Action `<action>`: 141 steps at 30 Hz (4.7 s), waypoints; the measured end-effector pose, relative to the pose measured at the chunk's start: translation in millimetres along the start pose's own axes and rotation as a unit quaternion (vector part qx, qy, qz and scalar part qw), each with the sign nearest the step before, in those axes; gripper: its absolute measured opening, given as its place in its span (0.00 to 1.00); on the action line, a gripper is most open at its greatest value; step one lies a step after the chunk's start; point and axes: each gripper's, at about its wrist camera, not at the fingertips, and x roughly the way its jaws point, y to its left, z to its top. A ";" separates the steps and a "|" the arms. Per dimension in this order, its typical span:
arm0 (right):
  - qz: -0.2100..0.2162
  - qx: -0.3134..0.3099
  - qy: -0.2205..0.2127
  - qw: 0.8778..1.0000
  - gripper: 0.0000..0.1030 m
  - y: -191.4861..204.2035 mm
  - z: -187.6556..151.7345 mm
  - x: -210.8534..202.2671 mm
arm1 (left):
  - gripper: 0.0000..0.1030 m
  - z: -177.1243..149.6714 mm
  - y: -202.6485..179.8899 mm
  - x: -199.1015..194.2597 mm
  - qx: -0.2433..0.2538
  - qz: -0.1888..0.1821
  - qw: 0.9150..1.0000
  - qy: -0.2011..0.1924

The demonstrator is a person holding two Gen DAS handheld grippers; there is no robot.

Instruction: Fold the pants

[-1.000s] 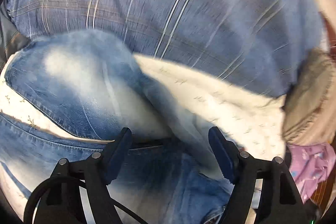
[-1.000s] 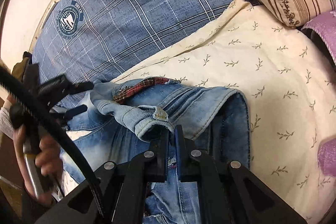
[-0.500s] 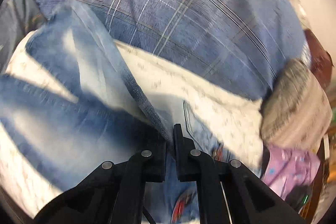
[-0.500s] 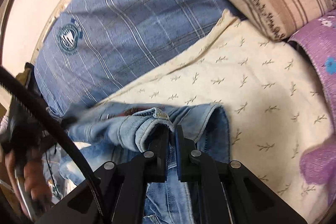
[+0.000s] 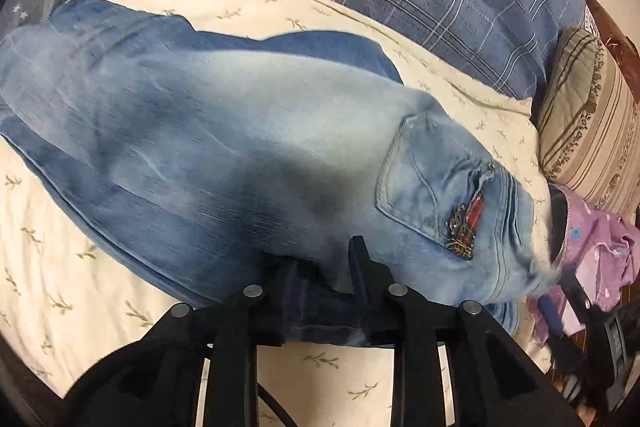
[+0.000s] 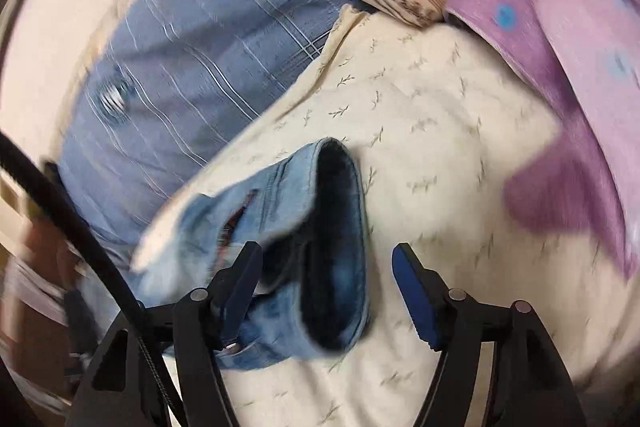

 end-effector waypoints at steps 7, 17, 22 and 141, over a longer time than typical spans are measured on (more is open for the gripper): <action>0.038 0.013 0.056 0.998 0.65 15.1 -8.6 34.6 | 0.38 1.4 -2.5 15.8 -0.020 0.004 1.000 0.018; 0.042 -0.078 -0.017 0.996 0.10 50.6 -4.8 -8.9 | 0.04 -14.8 -13.0 -41.5 -0.002 -0.074 0.996 -0.046; -0.055 -0.066 0.030 0.996 0.11 40.1 -20.4 12.2 | 0.07 -51.0 -2.5 6.6 0.027 -0.021 0.999 -0.005; 0.072 0.149 0.101 0.981 0.82 -25.7 25.6 41.6 | 0.53 -179.9 -225.0 66.5 0.615 0.063 0.774 -0.141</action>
